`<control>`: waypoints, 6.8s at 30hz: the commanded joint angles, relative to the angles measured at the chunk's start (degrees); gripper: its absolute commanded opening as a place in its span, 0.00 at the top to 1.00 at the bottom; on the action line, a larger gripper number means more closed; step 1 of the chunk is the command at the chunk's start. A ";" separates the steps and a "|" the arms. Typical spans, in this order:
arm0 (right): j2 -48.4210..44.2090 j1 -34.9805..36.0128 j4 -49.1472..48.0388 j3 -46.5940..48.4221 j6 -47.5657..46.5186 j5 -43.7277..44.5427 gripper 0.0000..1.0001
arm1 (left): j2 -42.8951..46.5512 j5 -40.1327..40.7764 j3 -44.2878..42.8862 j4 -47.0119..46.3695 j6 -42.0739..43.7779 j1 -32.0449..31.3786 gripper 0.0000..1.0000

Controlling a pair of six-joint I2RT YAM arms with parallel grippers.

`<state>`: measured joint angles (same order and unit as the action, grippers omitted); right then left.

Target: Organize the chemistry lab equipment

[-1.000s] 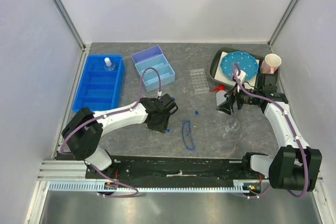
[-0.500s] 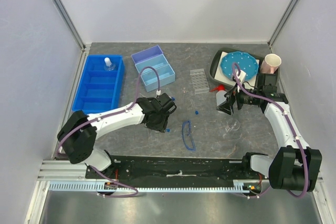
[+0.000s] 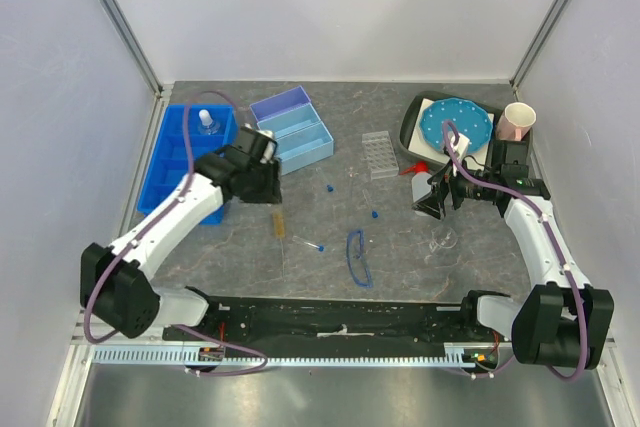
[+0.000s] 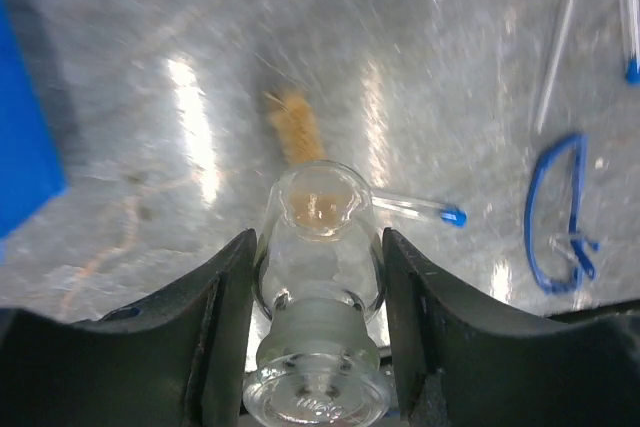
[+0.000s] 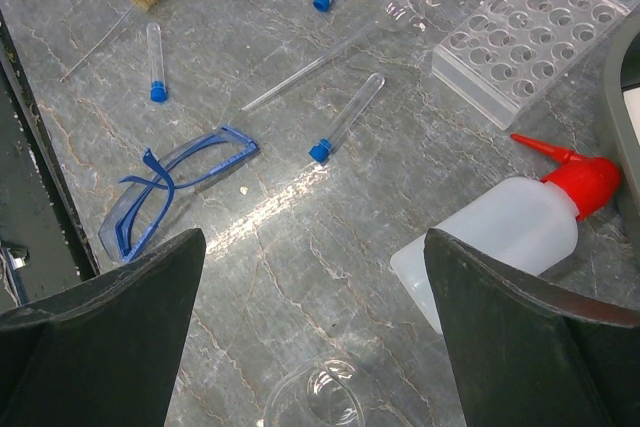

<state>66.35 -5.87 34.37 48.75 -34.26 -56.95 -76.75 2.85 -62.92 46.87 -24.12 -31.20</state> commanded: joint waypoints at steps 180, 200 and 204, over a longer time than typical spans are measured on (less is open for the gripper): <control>5.73 2.17 25.04 5.91 -11.98 25.66 1.00 | 31.14 -28.99 23.72 -30.16 -18.14 12.46 0.05; -1.66 15.53 6.15 8.20 10.44 38.32 1.00 | -23.16 6.55 -26.73 -8.46 -54.63 -30.05 0.12; -1.66 15.98 5.62 8.11 12.63 36.74 1.00 | -26.95 7.08 -30.16 -8.55 -55.60 -30.94 0.14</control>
<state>65.67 9.50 43.44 56.64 -25.91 -20.05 -100.51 5.98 -88.62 34.94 -75.53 -61.25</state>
